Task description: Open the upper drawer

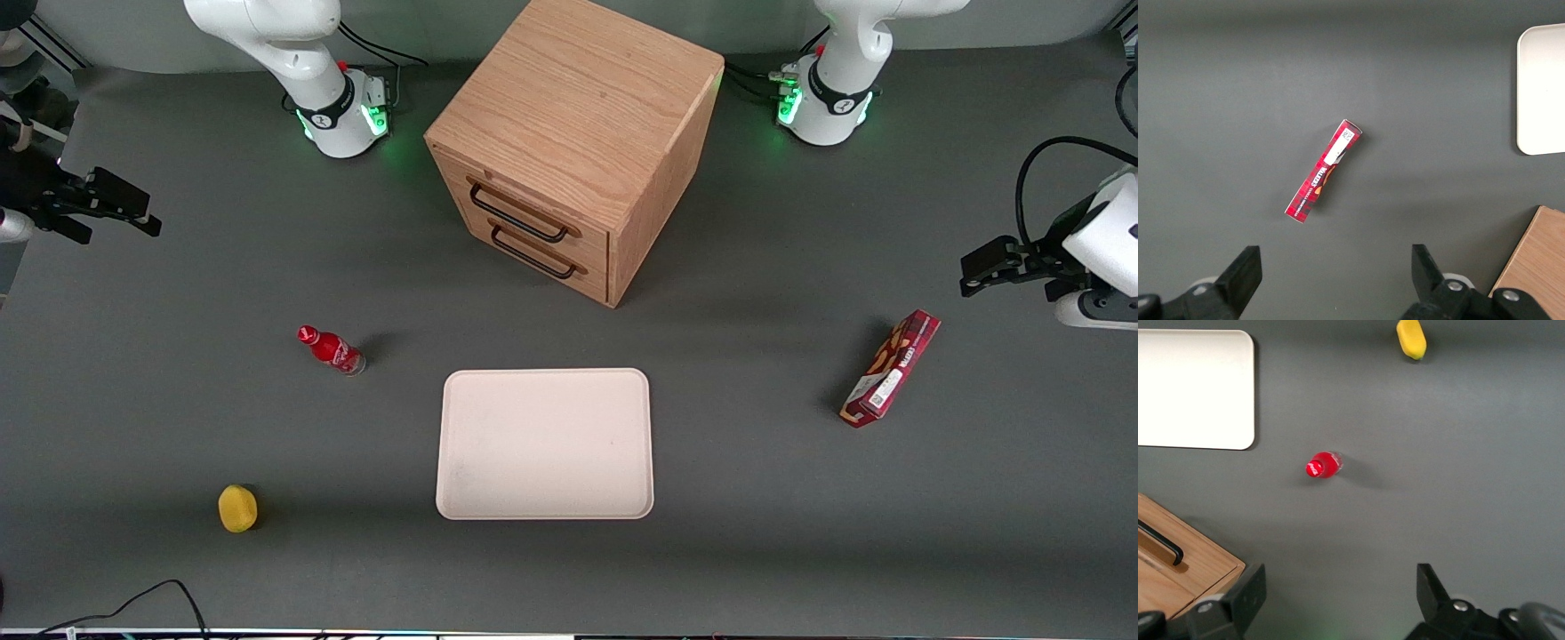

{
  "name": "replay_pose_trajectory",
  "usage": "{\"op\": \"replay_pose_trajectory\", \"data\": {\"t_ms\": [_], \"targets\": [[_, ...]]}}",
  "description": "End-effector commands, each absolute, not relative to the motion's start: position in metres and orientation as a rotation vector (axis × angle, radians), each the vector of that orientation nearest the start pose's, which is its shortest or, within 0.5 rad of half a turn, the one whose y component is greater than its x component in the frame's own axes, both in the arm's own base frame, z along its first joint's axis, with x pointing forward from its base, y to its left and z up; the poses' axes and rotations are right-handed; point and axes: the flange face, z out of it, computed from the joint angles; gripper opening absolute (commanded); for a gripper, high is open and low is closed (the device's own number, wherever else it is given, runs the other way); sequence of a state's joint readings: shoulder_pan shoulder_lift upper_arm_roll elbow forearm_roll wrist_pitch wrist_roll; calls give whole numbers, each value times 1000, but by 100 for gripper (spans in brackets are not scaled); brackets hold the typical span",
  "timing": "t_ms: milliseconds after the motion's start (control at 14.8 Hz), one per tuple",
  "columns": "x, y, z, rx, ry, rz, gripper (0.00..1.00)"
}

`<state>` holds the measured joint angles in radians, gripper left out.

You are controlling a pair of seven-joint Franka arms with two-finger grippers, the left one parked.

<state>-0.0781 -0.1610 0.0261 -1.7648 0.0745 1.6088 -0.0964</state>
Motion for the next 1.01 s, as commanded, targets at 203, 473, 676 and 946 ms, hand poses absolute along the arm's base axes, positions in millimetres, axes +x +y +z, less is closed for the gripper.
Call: {"op": "replay_pose_trajectory", "data": {"t_ms": [203,473,676,946], "targets": [[512,21,621,-3003,-131,-15,100],[517,74,621,-2993,-319,24,100],[531,102,610,-2905,-559,64,100],[546,118,579,-2686,-798,114,100]]}}
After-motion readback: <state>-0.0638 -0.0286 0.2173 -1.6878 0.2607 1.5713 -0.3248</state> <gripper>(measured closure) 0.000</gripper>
